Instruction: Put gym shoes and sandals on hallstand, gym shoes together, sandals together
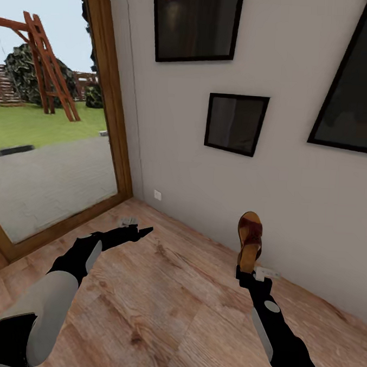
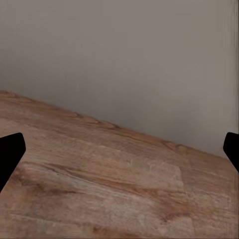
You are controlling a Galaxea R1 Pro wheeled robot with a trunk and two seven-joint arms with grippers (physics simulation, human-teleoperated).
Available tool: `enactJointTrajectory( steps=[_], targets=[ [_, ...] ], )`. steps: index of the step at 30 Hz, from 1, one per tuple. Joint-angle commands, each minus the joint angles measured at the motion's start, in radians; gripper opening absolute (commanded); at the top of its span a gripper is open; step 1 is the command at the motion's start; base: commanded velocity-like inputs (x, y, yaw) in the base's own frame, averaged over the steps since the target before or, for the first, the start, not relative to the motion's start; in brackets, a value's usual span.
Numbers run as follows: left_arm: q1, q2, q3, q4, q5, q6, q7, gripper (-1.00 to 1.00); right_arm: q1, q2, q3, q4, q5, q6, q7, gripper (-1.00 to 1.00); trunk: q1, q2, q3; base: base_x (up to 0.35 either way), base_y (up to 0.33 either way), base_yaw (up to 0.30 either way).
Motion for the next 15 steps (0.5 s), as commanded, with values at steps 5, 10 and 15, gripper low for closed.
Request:
enactJointTrajectory(
  steps=[5, 10, 15],
  targets=[
    [0.000, 0.000, 0.008, -0.002, -0.006, 0.008, -0.008, 1.00, -0.001, 0.000, 0.002, -0.001, -0.012, 0.001, -0.004, -1.00, 0.000, 0.000, -0.001, 0.000, 0.000, -0.253],
    [-0.001, 0.001, 0.009, -0.002, -0.005, 0.008, -0.008, 1.00, -0.001, 0.000, 0.002, -0.001, -0.012, 0.001, -0.005, -1.00, 0.000, 0.000, -0.001, -0.053, 0.046, -0.253],
    [0.000, 0.001, 0.009, -0.002, -0.004, 0.008, -0.007, 1.00, -0.001, 0.000, 0.002, -0.001, -0.012, 0.001, -0.005, -1.00, 0.000, 0.000, -0.001, -0.194, 0.192, -0.253]
  ],
)
